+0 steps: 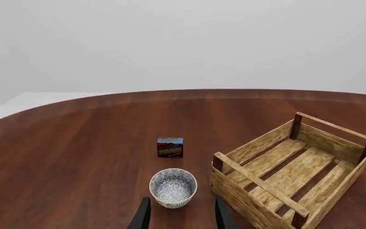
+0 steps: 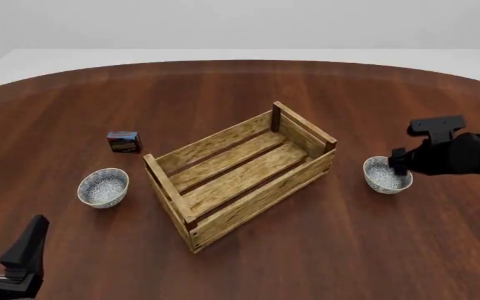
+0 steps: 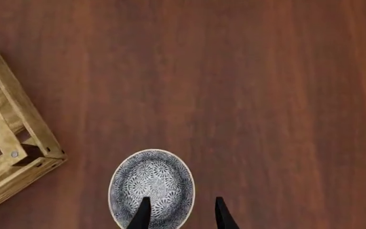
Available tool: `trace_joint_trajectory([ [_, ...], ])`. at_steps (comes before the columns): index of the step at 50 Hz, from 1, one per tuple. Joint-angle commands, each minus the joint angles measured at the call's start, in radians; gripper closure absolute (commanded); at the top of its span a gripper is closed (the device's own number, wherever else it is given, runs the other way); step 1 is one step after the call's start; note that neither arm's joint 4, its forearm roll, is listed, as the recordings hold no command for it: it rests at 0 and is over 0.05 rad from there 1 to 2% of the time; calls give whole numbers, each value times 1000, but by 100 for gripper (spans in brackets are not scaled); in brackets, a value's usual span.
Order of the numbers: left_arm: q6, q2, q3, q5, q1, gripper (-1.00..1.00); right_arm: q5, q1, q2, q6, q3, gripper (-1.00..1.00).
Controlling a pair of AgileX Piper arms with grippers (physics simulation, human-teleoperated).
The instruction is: Stack the right bowl on the left bowl and place them in the tray.
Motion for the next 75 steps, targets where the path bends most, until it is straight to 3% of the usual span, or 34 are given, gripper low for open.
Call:
trace_joint_trajectory([
  [1,0,32,1,-28,-2,-100,-34,-10,84,0,-14,-100],
  [43,-10,20,0,-15,5,-100,-138,-18,268,4,1,-100],
  [44,-10,20,0,-16,5,-100,-141,-17,272,3,2,100],
  [75,-11,5,1,-9,-3,-100,-55,8,58,20,22,100],
])
